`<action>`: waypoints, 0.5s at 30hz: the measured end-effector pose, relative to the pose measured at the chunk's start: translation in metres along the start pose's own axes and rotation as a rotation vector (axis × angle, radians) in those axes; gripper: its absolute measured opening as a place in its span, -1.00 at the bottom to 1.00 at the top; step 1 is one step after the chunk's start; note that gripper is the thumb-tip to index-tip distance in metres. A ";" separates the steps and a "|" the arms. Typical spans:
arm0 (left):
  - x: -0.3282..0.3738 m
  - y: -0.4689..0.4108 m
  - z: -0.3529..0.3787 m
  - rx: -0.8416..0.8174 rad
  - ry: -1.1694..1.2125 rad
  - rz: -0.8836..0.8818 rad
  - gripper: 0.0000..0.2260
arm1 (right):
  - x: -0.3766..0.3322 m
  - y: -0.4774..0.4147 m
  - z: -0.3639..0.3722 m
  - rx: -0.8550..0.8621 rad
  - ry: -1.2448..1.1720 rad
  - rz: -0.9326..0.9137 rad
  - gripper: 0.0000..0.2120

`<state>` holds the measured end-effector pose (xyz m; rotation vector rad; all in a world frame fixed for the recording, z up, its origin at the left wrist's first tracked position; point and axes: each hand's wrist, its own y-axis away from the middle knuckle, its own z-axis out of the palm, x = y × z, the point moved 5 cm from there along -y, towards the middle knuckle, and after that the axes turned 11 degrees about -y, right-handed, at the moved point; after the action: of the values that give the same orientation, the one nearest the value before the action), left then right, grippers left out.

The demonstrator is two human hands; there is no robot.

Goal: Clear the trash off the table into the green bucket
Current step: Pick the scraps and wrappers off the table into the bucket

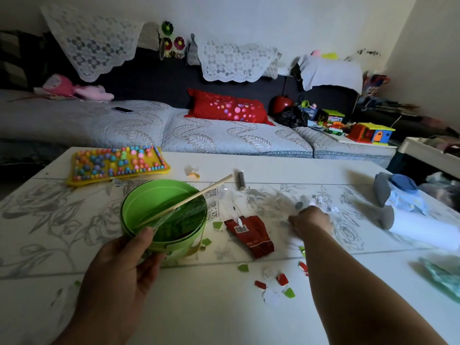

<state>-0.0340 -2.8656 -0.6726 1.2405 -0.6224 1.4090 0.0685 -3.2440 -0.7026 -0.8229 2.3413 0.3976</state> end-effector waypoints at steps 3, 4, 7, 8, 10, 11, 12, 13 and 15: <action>-0.001 -0.001 0.000 -0.012 0.001 0.012 -0.95 | -0.001 0.002 -0.006 -0.014 -0.085 0.014 -0.45; -0.001 -0.001 0.000 -0.019 0.003 0.015 -0.95 | -0.001 0.001 -0.007 -0.044 -0.087 0.019 -0.50; 0.000 0.001 0.003 -0.038 0.008 0.017 -0.97 | 0.001 0.005 -0.010 -0.099 -0.031 0.007 -0.74; -0.001 0.002 0.003 -0.042 0.010 0.017 -0.97 | 0.000 0.007 -0.013 -0.106 -0.020 -0.012 -0.78; -0.002 0.003 0.004 -0.044 0.012 0.016 -0.98 | -0.006 0.012 -0.018 -0.121 -0.068 -0.056 -0.79; -0.002 0.004 0.004 -0.042 0.013 0.015 -0.98 | -0.011 0.015 -0.023 -0.116 -0.157 -0.082 -0.79; -0.002 0.005 0.004 -0.041 0.016 0.015 -0.98 | -0.018 0.020 -0.030 -0.103 -0.279 -0.112 -0.81; -0.002 0.005 0.004 -0.039 0.021 0.015 -0.98 | -0.026 0.026 -0.037 -0.095 -0.408 -0.147 -0.84; 0.001 0.007 0.004 -0.041 0.029 0.017 -0.97 | -0.046 0.041 -0.048 -0.146 -0.606 -0.212 -0.91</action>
<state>-0.0387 -2.8710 -0.6688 1.1825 -0.6406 1.4195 0.0484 -3.2138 -0.6337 -0.8631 1.6650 0.6306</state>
